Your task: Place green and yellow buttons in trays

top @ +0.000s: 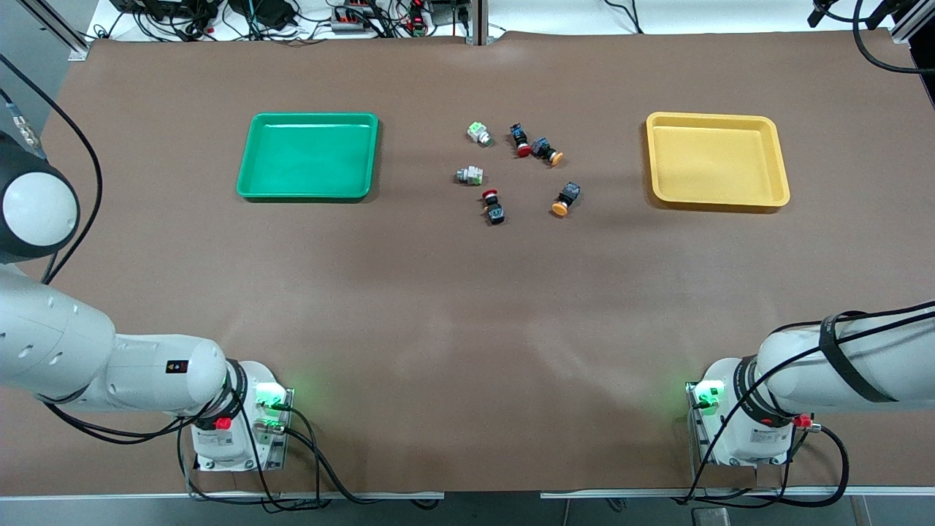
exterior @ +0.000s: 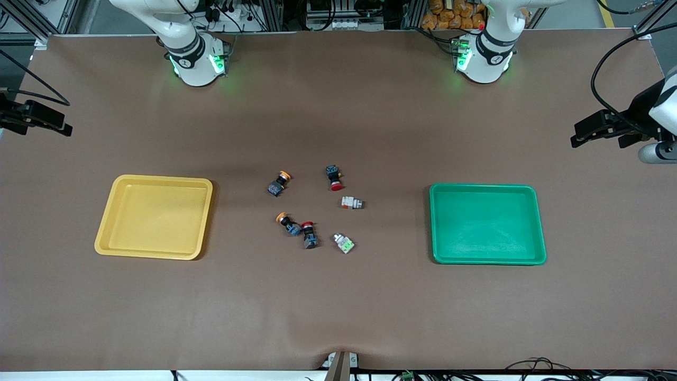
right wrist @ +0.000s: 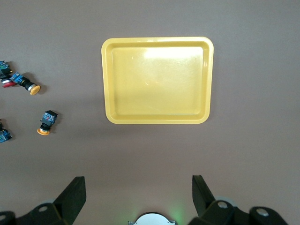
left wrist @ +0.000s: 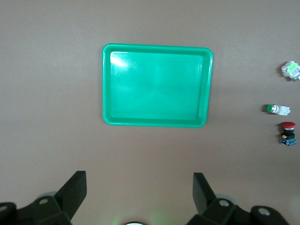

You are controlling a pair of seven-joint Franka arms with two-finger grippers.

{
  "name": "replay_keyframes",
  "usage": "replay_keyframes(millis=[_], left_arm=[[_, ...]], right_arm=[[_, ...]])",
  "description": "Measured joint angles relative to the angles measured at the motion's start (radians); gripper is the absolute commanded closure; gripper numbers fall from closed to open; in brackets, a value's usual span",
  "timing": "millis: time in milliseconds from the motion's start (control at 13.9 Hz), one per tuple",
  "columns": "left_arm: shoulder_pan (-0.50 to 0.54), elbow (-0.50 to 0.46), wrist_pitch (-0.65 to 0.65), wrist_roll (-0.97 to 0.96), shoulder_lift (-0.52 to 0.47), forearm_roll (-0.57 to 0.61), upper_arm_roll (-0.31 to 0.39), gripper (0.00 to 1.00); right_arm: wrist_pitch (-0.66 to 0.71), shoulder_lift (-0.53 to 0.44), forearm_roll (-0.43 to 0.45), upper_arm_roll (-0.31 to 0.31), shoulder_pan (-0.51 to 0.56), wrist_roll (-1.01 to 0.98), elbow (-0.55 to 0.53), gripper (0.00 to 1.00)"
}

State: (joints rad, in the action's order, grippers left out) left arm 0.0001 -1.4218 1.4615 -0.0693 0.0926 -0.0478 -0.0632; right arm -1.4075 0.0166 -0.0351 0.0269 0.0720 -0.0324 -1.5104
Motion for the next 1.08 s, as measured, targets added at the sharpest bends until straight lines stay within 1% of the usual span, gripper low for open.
replay_keyframes(millis=[287,502,645,932,1076], left_arm=[[-0.02,-0.006,0.0,-0.003,0.023,0.05,-0.017,0.0],[-0.048,-0.007,0.009,-0.016,0.065,0.055,-0.025,0.0],[-0.07,-0.008,0.048,-0.019,0.114,0.055,-0.037,0.0],[-0.153,-0.008,0.143,-0.133,0.203,0.055,-0.048,0.0],[-0.178,-0.008,0.22,-0.137,0.241,0.054,-0.052,0.0]], right_arm=[[0.0,0.0,0.0,0.001,0.0,0.0,0.0,0.0],[0.0,0.003,0.0,0.002,0.0,0.0,-0.001,0.0],[-0.002,0.01,0.001,0.004,0.0,0.0,-0.001,0.0],[-0.023,0.015,0.0,0.0,0.0,0.0,0.0,0.0],[-0.022,0.016,0.0,-0.004,-0.001,0.0,0.0,0.0]])
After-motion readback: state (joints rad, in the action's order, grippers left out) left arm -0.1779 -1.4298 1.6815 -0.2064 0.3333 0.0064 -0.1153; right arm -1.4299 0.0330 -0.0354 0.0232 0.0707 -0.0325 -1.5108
